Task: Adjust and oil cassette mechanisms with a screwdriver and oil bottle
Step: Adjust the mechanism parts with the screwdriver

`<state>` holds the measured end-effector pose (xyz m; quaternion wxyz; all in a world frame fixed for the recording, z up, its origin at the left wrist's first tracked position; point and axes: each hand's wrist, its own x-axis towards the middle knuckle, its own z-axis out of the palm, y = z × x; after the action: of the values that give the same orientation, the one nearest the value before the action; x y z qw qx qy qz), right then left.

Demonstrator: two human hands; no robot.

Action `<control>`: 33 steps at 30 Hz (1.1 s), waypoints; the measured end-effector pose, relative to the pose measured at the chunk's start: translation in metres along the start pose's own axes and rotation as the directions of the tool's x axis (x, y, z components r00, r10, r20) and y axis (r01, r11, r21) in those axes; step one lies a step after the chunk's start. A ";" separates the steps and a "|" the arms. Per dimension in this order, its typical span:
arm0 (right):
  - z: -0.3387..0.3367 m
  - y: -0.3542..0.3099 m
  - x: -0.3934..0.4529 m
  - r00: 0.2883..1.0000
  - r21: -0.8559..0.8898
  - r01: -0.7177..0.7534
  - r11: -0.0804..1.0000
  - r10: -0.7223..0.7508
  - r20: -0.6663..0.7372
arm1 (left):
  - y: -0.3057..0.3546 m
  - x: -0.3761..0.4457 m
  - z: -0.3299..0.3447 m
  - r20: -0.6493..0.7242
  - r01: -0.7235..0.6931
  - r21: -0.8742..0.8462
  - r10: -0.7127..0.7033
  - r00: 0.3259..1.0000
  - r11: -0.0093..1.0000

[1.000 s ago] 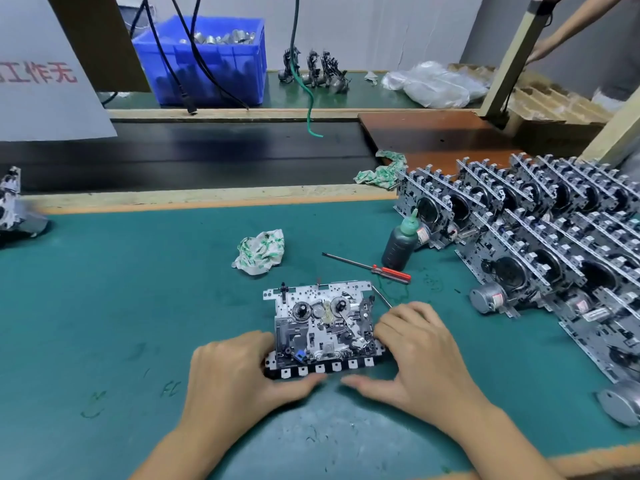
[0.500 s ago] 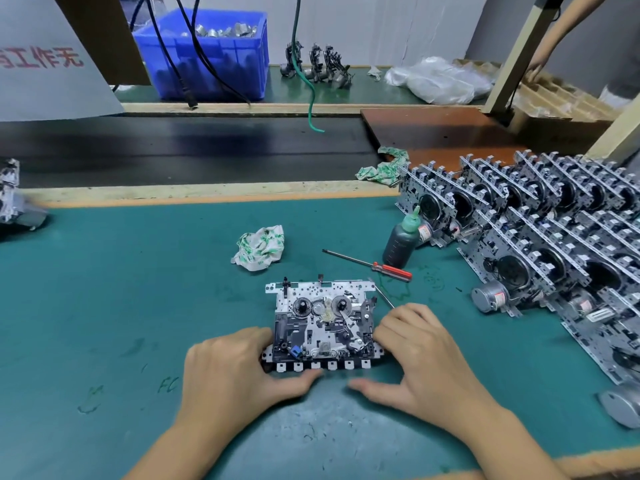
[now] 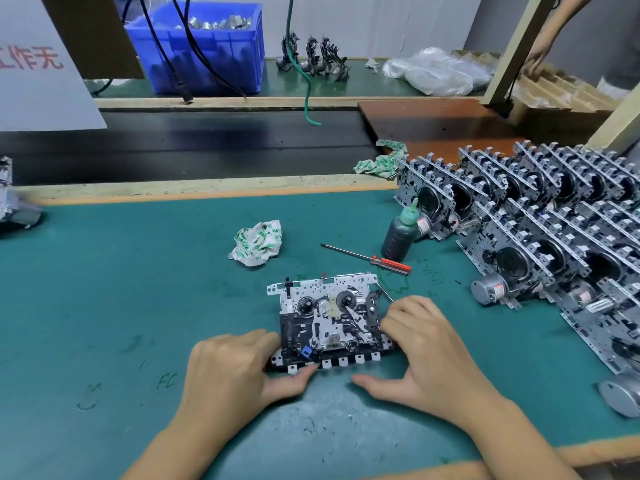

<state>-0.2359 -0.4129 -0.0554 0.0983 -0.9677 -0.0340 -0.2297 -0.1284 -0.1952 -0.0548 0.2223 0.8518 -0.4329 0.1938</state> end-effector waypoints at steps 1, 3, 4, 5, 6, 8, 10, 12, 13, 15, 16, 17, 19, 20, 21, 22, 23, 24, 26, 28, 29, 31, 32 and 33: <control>-0.001 0.000 0.000 1.000 0.016 0.005 1.000 -0.005 0.006 | -0.001 0.000 -0.001 0.000 -0.007 -0.011 0.007 1.000 1.000; 0.000 0.000 -0.001 1.000 0.005 0.010 1.000 -0.010 0.001 | -0.003 0.001 -0.003 0.029 -0.013 -0.059 0.015 0.999 0.998; 0.000 -0.001 0.000 1.000 -0.018 0.007 1.000 -0.007 -0.009 | -0.003 0.001 -0.004 0.049 -0.010 -0.080 0.014 0.999 0.997; 0.001 -0.002 0.000 1.000 -0.040 0.000 0.999 0.000 -0.022 | -0.002 0.001 -0.004 0.064 -0.001 -0.089 0.007 0.998 0.996; 0.002 -0.002 0.000 0.999 -0.054 -0.009 0.998 0.007 -0.034 | 0.001 0.001 -0.004 0.068 0.016 -0.083 -0.010 0.998 0.996; 0.002 -0.003 0.001 0.999 -0.059 -0.019 0.998 0.017 -0.041 | 0.007 0.003 -0.003 0.039 0.074 -0.044 -0.073 0.997 0.996; 0.001 -0.004 0.001 0.999 -0.031 -0.022 0.999 0.021 -0.026 | 0.011 0.003 -0.001 -0.002 0.137 -0.009 -0.137 0.991 0.991; 0.000 -0.003 0.000 1.000 0.014 -0.019 1.000 0.019 -0.007 | 0.013 0.003 0.000 -0.007 0.166 0.002 -0.166 0.986 0.986; 0.000 -0.003 0.000 1.000 0.024 -0.016 1.000 0.016 -0.002 | 0.013 0.003 0.001 0.004 0.172 -0.001 -0.172 0.985 0.985; 0.000 -0.005 0.001 1.000 0.000 -0.016 1.000 0.016 -0.025 | 0.010 0.004 0.000 0.033 0.159 -0.030 -0.158 0.987 0.987; 0.001 -0.007 0.001 0.999 -0.033 -0.021 0.999 0.020 -0.048 | 0.008 0.004 -0.001 0.046 0.146 -0.055 -0.144 0.989 0.988; 0.001 -0.008 0.001 0.997 -0.070 -0.029 0.997 0.024 -0.068 | 0.007 0.004 -0.001 0.058 0.135 -0.081 -0.130 0.990 0.988; 0.002 -0.009 0.001 0.996 -0.121 -0.034 0.992 0.024 -0.083 | 0.006 0.005 -0.002 0.080 0.130 -0.115 -0.121 0.989 0.985; 0.002 -0.008 0.000 0.996 -0.132 -0.031 0.991 0.021 -0.082 | 0.007 0.006 -0.003 0.090 0.135 -0.122 -0.125 0.988 0.983; 0.002 -0.007 0.000 0.997 -0.135 -0.032 0.990 0.022 -0.077 | 0.008 0.006 -0.004 0.095 0.137 -0.127 -0.126 0.987 0.982; 0.002 -0.007 -0.001 0.997 -0.128 -0.038 0.991 0.029 -0.072 | 0.008 0.006 -0.004 0.092 0.127 -0.131 -0.116 0.989 0.983; 0.001 -0.007 0.000 0.997 -0.116 -0.047 0.992 0.039 -0.068 | 0.009 0.006 -0.005 0.080 0.107 -0.134 -0.096 0.992 0.985; 0.001 -0.007 0.000 0.997 -0.104 -0.054 0.993 0.047 -0.067 | 0.009 0.006 -0.005 0.065 0.084 -0.136 -0.075 0.995 0.987; 0.000 -0.006 -0.001 0.997 -0.085 -0.054 0.995 0.049 -0.060 | 0.011 0.006 -0.006 0.036 0.060 -0.133 -0.055 0.998 0.989; -0.001 -0.005 -0.001 0.997 -0.082 -0.044 0.996 0.038 -0.065 | 0.012 0.005 -0.005 0.017 0.045 -0.129 -0.043 0.999 0.991; -0.001 -0.006 -0.001 0.996 -0.087 -0.044 0.995 0.037 -0.081 | 0.012 0.004 -0.005 0.009 0.027 -0.131 -0.026 1.000 0.991; 0.000 -0.009 0.002 0.990 -0.108 -0.059 0.992 0.044 -0.136 | 0.011 0.004 -0.005 -0.003 -0.010 -0.146 0.010 1.000 0.989; 0.001 -0.010 0.003 0.986 -0.119 -0.068 0.991 0.049 -0.160 | 0.011 0.004 -0.005 -0.012 -0.009 -0.150 0.007 1.000 0.989; 0.002 -0.010 0.003 0.985 -0.120 -0.072 0.990 0.052 -0.164 | 0.011 0.005 -0.006 -0.020 0.007 -0.149 -0.010 1.000 0.989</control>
<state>-0.2338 -0.4032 -0.0538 0.0470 -0.9508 0.0189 -0.3056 -0.1356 -0.2009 -0.0455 0.2902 0.8327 -0.4404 0.1688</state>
